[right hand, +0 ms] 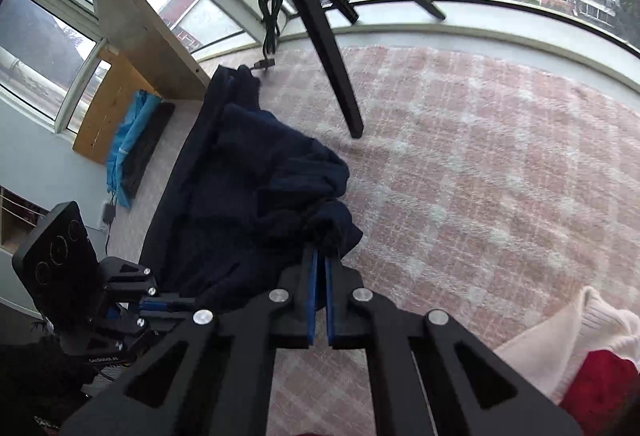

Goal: Fold clothes

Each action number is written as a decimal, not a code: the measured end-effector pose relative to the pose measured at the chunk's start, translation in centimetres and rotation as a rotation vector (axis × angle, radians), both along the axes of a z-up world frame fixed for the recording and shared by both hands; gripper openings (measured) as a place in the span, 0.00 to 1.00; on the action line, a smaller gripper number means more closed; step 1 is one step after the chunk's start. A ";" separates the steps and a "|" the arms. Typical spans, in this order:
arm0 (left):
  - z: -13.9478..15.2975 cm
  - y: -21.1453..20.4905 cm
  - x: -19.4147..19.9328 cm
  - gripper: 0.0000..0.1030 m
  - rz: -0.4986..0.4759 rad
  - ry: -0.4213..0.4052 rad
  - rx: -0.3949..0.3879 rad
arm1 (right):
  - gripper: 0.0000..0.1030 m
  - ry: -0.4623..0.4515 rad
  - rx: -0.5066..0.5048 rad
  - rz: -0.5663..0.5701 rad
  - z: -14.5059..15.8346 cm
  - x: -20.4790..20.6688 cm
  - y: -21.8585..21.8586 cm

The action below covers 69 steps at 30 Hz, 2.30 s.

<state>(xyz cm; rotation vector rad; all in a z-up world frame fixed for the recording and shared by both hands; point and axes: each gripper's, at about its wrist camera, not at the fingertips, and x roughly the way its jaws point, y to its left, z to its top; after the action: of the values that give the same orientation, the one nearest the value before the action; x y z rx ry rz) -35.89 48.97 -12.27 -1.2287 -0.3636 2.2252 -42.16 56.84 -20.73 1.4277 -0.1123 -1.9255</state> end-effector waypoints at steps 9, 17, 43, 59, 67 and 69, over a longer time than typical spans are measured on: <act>-2.2 9.2 -0.9 0.47 -0.170 -0.078 -0.020 | 0.52 0.084 0.228 -0.251 1.5 -2.2 6.4; -2.3 3.5 1.7 0.48 -0.042 -0.061 -0.195 | 0.52 0.053 0.422 -0.101 -3.8 -3.5 4.7; -1.4 10.4 -1.5 0.02 -0.247 0.024 0.074 | 0.03 0.092 0.091 -0.163 2.0 0.7 8.7; 0.5 1.2 2.0 0.28 -0.138 0.040 -0.056 | 0.29 0.078 0.457 -0.323 1.6 1.3 7.5; 1.0 -9.9 -4.4 0.31 0.060 0.054 -0.349 | 0.38 0.165 0.167 -0.165 1.2 2.1 3.2; 1.0 -10.7 -6.3 0.33 0.043 0.041 -0.364 | 0.38 0.146 0.133 -0.164 0.2 2.0 2.4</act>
<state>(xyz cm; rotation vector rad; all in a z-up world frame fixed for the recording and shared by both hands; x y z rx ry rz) -42.15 38.27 -11.31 -1.3633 0.0357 2.4220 -40.11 59.25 -20.53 1.3941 -0.0342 -2.2010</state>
